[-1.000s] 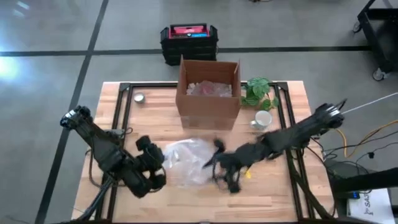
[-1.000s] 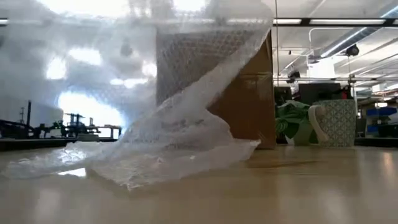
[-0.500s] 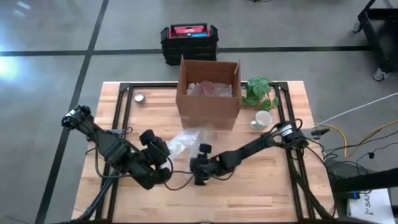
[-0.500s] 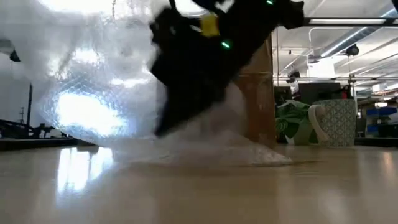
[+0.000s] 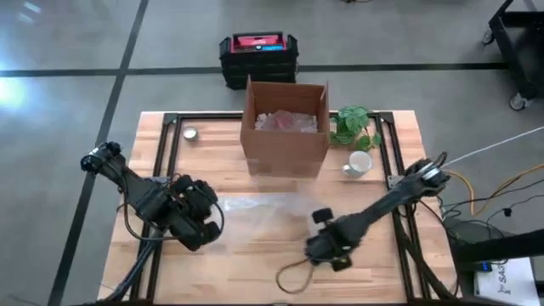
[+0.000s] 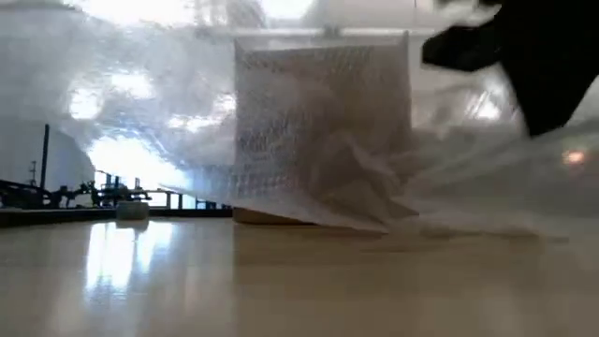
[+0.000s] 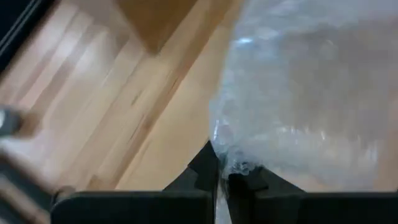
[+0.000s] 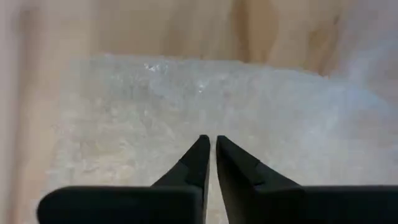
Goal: Wrap mug
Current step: Prepare the transparent bubble wrap
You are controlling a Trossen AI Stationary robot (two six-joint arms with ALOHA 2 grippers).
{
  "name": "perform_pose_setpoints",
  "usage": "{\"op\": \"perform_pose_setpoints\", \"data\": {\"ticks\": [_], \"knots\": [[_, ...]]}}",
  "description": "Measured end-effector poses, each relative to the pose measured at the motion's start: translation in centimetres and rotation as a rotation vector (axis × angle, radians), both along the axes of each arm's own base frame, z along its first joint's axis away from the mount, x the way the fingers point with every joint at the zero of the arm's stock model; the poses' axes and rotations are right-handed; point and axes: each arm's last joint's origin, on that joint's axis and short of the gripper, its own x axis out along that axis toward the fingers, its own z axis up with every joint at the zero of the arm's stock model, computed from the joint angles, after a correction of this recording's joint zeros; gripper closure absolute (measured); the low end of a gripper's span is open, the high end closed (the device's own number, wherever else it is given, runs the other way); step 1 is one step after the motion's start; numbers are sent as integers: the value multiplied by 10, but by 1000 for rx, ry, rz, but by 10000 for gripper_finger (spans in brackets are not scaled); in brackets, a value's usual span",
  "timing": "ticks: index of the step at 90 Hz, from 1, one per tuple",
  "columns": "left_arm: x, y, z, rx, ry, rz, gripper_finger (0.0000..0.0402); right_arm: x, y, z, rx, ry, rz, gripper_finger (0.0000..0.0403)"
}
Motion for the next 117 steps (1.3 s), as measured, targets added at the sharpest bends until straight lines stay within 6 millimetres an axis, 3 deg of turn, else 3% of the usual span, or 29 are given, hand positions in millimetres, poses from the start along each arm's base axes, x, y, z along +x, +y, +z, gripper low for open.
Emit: {"op": "perform_pose_setpoints", "data": {"ticks": [9, 20, 29, 45, 54, 66, 77, 93, 102, 117], "knots": [[-2, 0, -10, -28, 62, 12, 402, -13, -5, 33, 36, -102, -14, 402], [-4, -2, -33, -80, 173, 44, 402, -22, -14, 50, 6, -195, -86, 400], [-5, -7, -54, -151, 246, 47, 402, -29, -19, 52, -49, -223, -82, 402], [-1, -24, -80, -356, 299, -59, 402, -48, -38, 42, -252, -78, -77, 403], [-6, -35, -81, -479, 364, -141, 401, -60, -47, 43, -335, 32, -109, 403], [-9, -47, -66, -568, 303, -218, 401, -66, -49, 53, -286, 29, -184, 403], [-5, -53, -44, -570, 178, -306, 401, -70, -52, 67, -233, -84, -201, 403], [-1, -42, -12, -365, -100, -292, 401, -67, -57, 86, -247, -389, -305, 403], [-6, -47, -18, -328, -97, -308, 401, -63, -52, 86, -147, -479, -330, 403], [-8, -53, -59, -291, 24, -303, 401, -50, -41, 58, -52, -560, -327, 403]]}}
